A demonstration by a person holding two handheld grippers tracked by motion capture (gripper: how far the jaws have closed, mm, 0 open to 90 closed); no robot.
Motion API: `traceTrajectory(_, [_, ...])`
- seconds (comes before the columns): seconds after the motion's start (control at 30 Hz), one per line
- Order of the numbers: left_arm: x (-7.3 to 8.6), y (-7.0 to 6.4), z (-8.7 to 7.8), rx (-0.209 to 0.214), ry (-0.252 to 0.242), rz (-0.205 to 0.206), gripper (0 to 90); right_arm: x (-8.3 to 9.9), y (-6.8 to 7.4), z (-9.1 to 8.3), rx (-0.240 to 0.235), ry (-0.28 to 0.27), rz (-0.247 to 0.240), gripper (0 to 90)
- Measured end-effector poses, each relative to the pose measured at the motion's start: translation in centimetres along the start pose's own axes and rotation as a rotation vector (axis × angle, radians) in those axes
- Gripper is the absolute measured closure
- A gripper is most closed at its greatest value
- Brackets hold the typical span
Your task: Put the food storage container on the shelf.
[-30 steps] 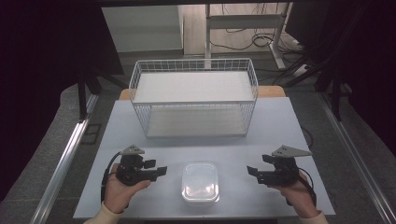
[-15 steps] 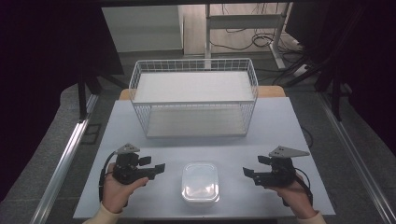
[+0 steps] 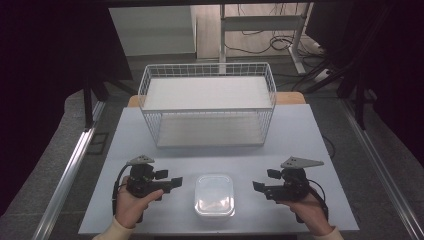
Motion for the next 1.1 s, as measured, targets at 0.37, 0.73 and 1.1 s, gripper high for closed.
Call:
traceTrajectory(0.37, [0.5, -1.2, 1.3, 0.08, 0.042, -0.038, 29.0, 0.0, 1.7, 2.1, -0.097, 0.019, 0.083, 34.1])
traceTrajectory(0.73, [1.1, -2.4, 2.9, 0.157, 0.095, -0.085, 30.2, 0.4, 3.1, 4.8, -0.142, 0.076, 0.148, 38.0])
traceTrajectory(1.1, [1.9, -2.8, 4.1, 0.213, 0.131, -0.146, 33.0, 1.2, 4.0, 6.2, -0.196, 0.099, 0.204, 43.1])
Point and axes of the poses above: each handheld gripper's, and its own axes: z roughly forward along the jaws, x roughly out of its underside, y roughly to its left, the point moved 10 cm from there along z, roughly forward along the jaws, and after that the axes turned 7 degrees about -x, right-handed, at the moved point
